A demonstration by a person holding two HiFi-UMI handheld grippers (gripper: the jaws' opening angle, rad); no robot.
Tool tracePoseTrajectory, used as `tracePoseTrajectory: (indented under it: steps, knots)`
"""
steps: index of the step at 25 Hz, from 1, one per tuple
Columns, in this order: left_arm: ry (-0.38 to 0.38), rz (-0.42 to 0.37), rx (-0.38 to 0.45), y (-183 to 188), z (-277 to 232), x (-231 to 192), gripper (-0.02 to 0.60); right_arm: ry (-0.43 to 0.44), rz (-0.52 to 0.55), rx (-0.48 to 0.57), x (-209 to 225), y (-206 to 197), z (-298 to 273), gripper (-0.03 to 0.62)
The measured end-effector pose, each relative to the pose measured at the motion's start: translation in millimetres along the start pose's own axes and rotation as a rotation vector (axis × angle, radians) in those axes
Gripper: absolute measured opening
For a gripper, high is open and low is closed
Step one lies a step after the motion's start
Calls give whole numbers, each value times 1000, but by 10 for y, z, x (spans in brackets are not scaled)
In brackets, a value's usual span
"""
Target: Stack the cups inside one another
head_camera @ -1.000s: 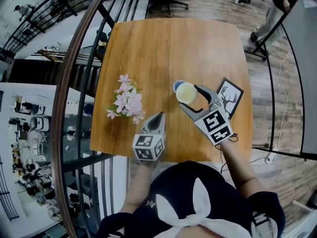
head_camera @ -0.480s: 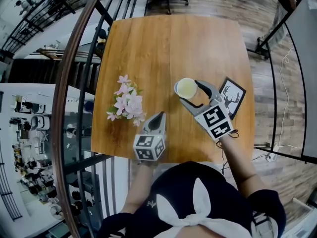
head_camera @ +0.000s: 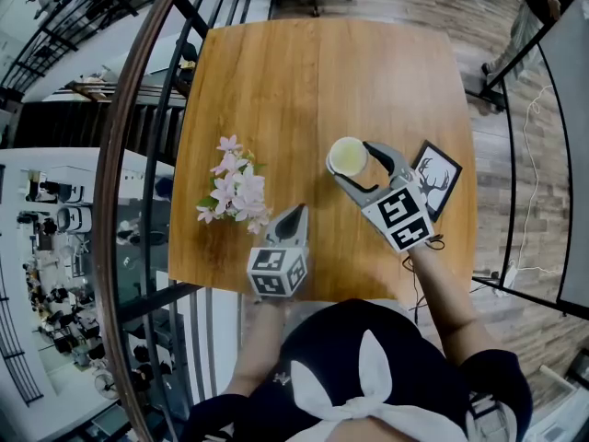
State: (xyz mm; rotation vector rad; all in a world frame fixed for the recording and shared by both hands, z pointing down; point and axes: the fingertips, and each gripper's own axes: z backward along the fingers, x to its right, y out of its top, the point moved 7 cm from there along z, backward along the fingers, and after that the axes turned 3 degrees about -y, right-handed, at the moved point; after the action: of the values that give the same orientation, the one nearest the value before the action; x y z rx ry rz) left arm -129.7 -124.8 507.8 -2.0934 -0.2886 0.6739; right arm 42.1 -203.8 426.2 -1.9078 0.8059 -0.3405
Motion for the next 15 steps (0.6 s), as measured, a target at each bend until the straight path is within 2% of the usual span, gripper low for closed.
tracePoseTrajectory:
  steps: [15]
  knots:
    - [12,22,-16,-17,-92,-97,17,33,-30,-77,72,-235,-271,324]
